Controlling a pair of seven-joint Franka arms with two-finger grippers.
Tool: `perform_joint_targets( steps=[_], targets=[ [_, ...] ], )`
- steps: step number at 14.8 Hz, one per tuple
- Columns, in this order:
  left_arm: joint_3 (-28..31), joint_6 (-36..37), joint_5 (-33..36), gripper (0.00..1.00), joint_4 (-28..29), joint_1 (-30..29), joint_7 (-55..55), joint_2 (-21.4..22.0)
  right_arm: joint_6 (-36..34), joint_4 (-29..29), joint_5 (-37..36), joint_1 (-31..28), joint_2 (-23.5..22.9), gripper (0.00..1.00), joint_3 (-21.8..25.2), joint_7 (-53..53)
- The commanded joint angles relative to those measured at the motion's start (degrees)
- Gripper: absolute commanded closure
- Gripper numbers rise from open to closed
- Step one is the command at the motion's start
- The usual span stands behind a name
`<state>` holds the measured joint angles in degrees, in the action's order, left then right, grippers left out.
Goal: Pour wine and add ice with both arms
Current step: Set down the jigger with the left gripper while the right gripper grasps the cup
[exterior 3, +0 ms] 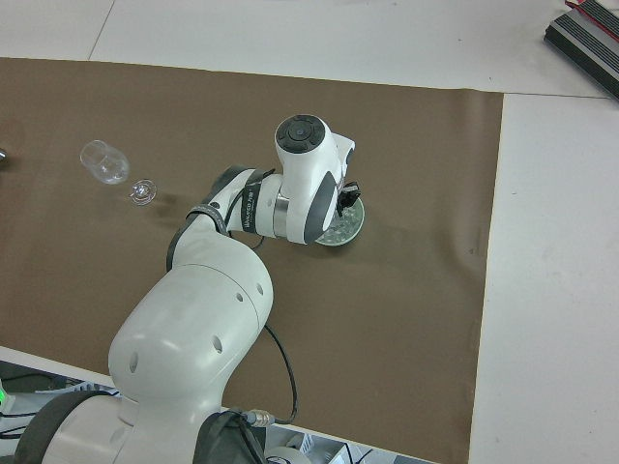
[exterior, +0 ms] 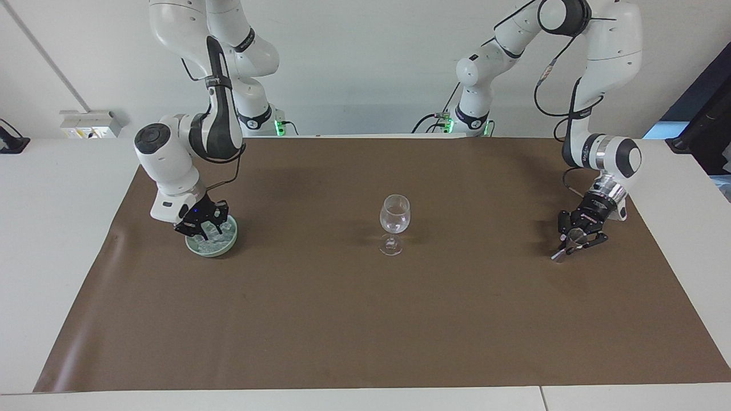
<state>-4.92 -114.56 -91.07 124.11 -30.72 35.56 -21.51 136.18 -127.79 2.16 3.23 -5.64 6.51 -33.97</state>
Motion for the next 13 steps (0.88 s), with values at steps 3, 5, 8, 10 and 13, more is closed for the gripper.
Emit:
perform_joint_targets(
  steps=[3,5,8,10,13],
  targets=[
    [-0.35,1.01,-1.39,0.0,1.49,-1.27,-1.02,1.12,-1.09,-0.18,1.27,-0.32,0.19,1.0,-0.45,-1.01],
    [-0.09,1.62,-0.96,0.0,1.57,-2.58,-0.76,1.21,-2.75,0.7,2.06,-0.15,0.36,1.0,-0.45,-0.92],
    [0.08,2.5,2.98,0.0,2.72,-5.39,-0.76,2.7,-7.05,4.29,4.08,0.03,1.24,1.0,-0.53,0.21],
    [0.17,3.11,5.98,0.0,2.54,-6.45,-0.67,3.93,-9.78,6.32,4.09,0.11,2.56,1.0,-2.19,3.01],
    [0.35,3.65,16.93,0.0,-0.87,-7.68,-0.85,5.69,-16.72,12.02,4.09,0.11,2.74,1.0,-4.66,7.68]
  ],
)
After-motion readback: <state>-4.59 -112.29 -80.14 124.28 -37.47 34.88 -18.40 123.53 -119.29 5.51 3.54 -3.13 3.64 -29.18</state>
